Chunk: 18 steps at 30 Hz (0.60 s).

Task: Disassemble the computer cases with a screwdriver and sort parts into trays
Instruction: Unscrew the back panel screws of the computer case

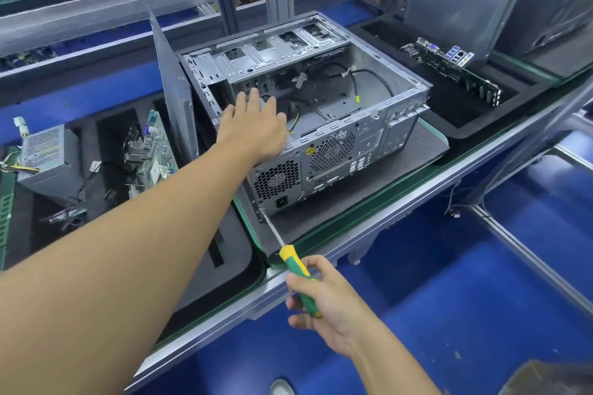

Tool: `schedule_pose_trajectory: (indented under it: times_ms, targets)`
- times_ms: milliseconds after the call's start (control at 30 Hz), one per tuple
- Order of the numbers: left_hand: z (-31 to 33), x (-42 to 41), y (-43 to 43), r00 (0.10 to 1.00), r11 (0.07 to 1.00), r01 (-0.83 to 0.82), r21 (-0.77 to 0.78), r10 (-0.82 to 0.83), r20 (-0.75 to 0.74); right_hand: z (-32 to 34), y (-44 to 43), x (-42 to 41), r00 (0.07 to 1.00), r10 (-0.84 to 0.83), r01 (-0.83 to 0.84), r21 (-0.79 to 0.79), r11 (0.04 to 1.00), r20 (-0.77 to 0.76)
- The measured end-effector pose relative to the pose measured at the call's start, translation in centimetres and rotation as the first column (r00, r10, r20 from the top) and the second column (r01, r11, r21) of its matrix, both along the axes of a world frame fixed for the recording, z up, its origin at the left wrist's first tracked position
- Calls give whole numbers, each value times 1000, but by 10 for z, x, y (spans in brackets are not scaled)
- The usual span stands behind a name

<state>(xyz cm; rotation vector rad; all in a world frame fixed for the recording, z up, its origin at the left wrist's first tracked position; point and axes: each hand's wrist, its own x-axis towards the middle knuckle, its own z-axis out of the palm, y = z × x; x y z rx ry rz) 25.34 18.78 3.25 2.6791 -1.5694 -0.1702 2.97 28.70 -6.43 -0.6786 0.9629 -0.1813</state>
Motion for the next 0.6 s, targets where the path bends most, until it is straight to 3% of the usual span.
schedule_pose_trajectory:
  times_ms: [133,467,600]
  targets:
    - [-1,0,2,999,1000,11,-8,-11,38,4,-7,1,999,37,-41,148,988,29]
    - [-3,-1,3,999,998,17,-59,-15,42,-4,-1,2,997,-53,52,-21,998,-52]
    - [-3,-1,3,999,996,16,-86,-12,38,-2,-8,1,999,-34,38,148,988,-25]
